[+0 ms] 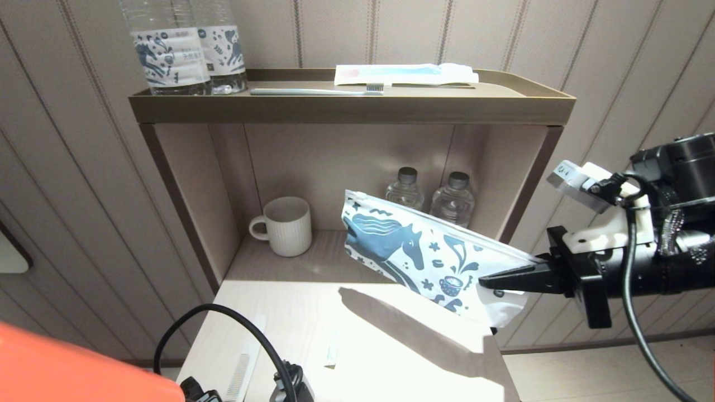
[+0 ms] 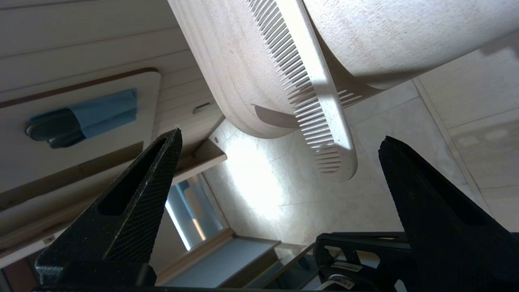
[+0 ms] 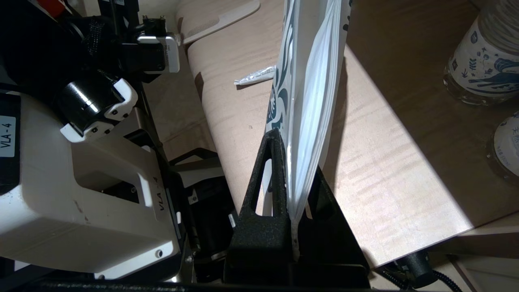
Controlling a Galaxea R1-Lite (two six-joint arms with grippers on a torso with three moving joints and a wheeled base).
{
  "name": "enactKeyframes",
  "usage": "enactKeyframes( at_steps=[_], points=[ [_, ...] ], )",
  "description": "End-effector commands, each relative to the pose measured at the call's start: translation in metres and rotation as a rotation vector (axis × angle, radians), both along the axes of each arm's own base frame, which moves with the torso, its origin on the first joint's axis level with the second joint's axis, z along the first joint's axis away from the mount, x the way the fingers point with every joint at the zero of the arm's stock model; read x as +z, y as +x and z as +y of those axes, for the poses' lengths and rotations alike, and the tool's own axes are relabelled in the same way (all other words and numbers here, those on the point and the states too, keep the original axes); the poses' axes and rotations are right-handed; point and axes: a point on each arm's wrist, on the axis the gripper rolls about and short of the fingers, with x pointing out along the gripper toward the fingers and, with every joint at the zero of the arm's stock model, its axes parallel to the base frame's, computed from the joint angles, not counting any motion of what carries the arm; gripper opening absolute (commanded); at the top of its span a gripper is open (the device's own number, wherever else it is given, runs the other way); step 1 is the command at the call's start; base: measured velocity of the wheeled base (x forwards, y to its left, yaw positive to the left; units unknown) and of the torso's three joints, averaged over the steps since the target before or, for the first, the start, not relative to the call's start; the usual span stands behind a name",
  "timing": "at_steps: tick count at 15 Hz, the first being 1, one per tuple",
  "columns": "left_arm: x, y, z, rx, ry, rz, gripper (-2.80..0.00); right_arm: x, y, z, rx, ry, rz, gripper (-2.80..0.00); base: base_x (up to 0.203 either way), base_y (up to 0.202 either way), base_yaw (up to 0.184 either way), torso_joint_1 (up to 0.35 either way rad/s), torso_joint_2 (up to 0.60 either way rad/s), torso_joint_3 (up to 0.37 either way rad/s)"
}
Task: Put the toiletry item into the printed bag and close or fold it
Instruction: Pick up the comb
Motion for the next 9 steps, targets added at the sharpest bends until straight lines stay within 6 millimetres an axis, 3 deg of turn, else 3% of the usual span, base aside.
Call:
enactKeyframes(
  at_steps=[1, 5, 6, 9],
  points=[
    [0.0034, -0.0143, -0.0014, -0.060, -0.003, -0.006, 0.00, -0.0013, 0.0008, 0.0006, 0.006, 0.001, 0.006, -2.80, 0.000, 0.000, 0.000, 0.000, 0.00, 0.000],
    [0.0024, -0.0136, -0.0052, -0.062, -0.012, -0.010, 0.00, -0.0019, 0.0023, 0.0012, 0.007, -0.001, 0.008, -2.80, 0.000, 0.000, 0.000, 0.000, 0.00, 0.000],
    [0.0022, -0.0136, -0.0058, -0.063, -0.013, -0.012, -2.80, -0.0026, 0.0031, 0.0011, 0.006, -0.001, 0.011, -2.80, 0.000, 0.000, 0.000, 0.000, 0.00, 0.000],
    [0.0012, -0.0136, -0.0059, -0.063, -0.008, -0.009, -2.80, -0.0031, 0.0041, 0.0016, 0.007, -0.002, 0.013, -2.80, 0.000, 0.000, 0.000, 0.000, 0.00, 0.000]
  ],
)
